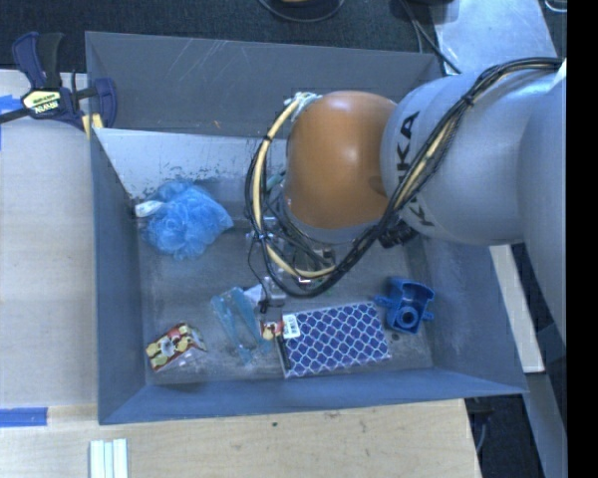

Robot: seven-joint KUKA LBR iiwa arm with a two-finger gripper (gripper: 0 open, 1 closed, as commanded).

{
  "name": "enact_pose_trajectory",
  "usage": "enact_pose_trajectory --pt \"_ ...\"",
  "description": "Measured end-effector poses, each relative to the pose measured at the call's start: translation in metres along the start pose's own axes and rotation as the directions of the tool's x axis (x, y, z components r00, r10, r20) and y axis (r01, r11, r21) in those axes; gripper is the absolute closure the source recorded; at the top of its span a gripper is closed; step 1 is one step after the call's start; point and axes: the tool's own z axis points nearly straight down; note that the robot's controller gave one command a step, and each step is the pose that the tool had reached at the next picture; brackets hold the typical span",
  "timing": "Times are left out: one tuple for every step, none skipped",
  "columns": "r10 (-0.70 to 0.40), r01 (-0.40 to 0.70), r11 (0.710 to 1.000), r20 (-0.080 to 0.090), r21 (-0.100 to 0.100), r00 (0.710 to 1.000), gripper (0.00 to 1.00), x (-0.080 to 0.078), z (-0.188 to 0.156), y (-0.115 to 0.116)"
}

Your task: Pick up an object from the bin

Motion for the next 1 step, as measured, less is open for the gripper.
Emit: enact_pose_trajectory --pt "0.003 -0.003 1.000 0.009 -0.001 1.000 0.00 -0.0019 -0.0049 -0.0007"
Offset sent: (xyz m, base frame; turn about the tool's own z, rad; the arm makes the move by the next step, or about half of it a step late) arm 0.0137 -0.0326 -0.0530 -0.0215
